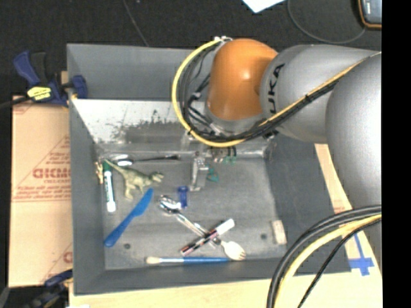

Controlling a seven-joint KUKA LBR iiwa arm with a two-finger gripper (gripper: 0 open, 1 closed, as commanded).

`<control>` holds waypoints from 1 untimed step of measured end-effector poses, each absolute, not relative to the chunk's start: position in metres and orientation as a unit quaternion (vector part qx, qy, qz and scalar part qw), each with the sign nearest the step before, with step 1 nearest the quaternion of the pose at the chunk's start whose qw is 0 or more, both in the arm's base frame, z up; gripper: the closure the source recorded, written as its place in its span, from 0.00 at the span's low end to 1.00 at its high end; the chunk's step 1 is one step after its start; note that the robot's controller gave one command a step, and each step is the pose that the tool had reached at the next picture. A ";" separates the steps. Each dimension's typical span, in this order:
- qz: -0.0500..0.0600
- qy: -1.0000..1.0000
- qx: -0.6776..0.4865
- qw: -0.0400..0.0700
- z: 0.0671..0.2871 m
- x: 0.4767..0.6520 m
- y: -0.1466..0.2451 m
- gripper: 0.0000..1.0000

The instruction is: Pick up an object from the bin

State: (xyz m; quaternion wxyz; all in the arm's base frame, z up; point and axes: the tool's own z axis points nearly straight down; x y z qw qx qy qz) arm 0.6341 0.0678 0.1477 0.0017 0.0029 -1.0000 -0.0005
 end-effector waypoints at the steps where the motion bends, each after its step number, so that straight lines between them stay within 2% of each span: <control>1: -0.001 -1.000 0.002 -0.002 0.153 0.635 0.067 0.00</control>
Offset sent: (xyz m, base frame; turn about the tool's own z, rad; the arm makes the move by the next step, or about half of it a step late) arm 0.0138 0.0967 -0.0777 0.0180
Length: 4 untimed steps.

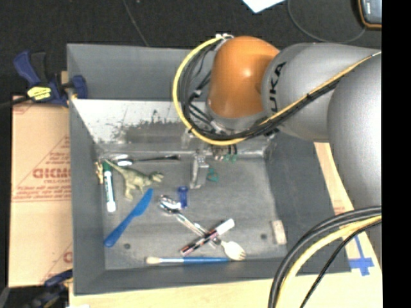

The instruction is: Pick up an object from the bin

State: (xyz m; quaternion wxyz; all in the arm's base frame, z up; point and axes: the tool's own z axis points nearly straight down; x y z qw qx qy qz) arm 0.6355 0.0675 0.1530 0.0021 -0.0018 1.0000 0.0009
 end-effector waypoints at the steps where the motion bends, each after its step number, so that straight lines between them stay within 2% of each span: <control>1: 0.002 1.000 0.005 0.003 0.071 0.649 0.166 0.00; 2: 0.001 0.999 0.032 0.006 0.102 0.635 0.164 0.00; 3: 0.002 1.000 0.008 0.005 0.075 0.649 0.163 0.00; 4: 0.001 1.000 -0.022 0.009 0.071 0.632 0.181 0.00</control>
Offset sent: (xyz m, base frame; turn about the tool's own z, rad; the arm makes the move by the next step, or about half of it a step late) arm -0.0020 0.0976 -0.0530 0.0700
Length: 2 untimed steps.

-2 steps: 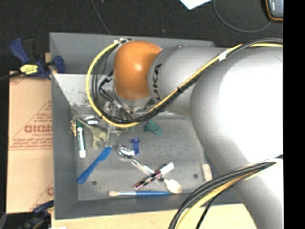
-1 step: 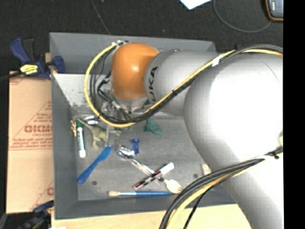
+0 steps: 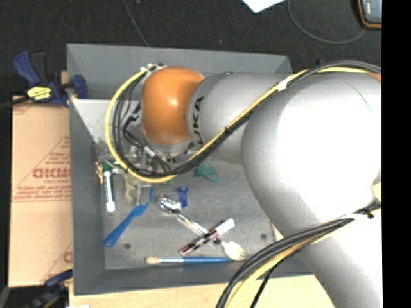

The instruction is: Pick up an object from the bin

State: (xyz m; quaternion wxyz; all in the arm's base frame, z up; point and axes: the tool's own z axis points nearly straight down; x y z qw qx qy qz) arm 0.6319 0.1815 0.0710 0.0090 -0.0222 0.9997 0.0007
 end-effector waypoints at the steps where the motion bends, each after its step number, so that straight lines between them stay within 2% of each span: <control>1: 0.002 1.000 0.005 0.007 0.076 0.650 0.164 1.00; 2: 0.003 1.000 0.005 0.007 0.076 0.649 0.164 1.00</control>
Offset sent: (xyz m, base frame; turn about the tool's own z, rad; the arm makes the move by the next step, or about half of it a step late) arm 0.0000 0.0000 0.0000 0.0000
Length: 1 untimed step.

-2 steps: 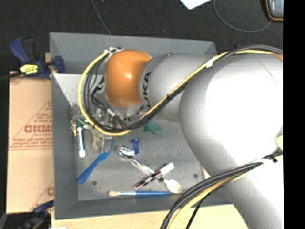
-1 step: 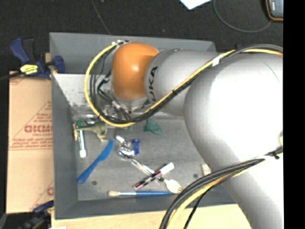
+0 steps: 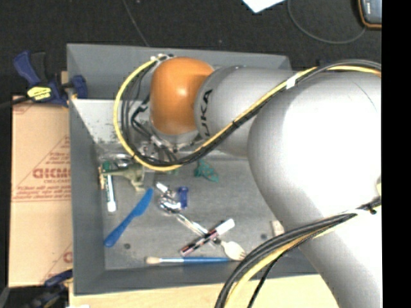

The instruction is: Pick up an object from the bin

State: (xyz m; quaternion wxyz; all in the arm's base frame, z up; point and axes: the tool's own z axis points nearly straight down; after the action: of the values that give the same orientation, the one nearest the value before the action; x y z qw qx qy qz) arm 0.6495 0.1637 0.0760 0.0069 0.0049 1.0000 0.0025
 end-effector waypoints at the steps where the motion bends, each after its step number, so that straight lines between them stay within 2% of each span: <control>1: 0.001 1.000 0.005 0.002 0.089 0.646 0.163 1.00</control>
Offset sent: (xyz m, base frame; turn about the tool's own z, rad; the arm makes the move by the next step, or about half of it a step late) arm -0.0021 -0.0006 0.0979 0.0002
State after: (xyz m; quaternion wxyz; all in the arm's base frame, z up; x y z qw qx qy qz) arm 0.6465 0.1629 0.0894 0.0019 0.0051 1.0000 0.0014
